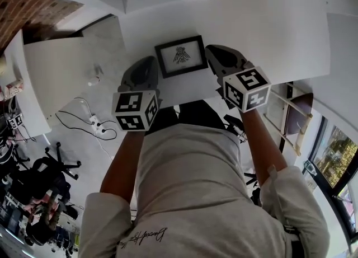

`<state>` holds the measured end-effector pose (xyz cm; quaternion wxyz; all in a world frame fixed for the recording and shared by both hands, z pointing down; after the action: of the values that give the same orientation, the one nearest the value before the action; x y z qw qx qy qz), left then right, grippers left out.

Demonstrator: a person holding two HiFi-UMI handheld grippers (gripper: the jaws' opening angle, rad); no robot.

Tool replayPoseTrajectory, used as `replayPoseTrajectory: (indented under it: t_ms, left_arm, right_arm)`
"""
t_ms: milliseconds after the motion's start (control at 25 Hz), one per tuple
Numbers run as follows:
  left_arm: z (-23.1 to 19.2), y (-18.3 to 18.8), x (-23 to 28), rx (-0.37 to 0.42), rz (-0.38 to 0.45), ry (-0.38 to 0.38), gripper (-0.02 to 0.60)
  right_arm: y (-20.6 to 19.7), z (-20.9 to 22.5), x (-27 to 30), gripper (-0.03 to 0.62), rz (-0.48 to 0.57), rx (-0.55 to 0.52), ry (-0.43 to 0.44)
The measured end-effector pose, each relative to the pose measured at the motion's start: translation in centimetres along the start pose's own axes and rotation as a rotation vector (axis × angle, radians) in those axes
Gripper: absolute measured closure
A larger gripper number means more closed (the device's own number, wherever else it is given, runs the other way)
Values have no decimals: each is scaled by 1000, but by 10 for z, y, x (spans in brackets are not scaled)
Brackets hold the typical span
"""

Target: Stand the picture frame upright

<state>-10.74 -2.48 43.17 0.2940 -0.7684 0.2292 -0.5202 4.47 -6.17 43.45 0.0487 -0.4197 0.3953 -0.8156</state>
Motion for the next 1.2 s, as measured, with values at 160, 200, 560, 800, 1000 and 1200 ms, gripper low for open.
replayPoseTrajectory:
  t_ms: [160,200,560,800,1000,1200]
  left_arm:
    - [-3,-7,4,-1,-22,0,560]
    - [-3,-9,4,-4,-28,-2,560]
    - [-5,-19,7,-20,-42,8,555]
    - [-5,-30,14,-28,-71,10,517]
    - [-3,-43,23,-63,-110,-2,477]
    - [-2,-52,31,-85,-135,-9,459]
  right_arm:
    - [-3,5,1,563,-4,4,-17]
    - [-4,7,1,563,-5,5,-21]
    - [-14,11,6,562,-11,27,-30]
    - [-26,13,12,529,-37,28,-28]
    - [-39,17,20,500,-70,38,-32]
    - [-51,20,31,476,-87,31,-26]
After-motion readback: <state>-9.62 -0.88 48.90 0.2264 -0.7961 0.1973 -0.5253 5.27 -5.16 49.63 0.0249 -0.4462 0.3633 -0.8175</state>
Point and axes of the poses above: the fingertips, and each gripper's own axes: x forward along the fingers, z to its right, y out of its top, the point moved 1 cm from there along -x, backward along the fingers
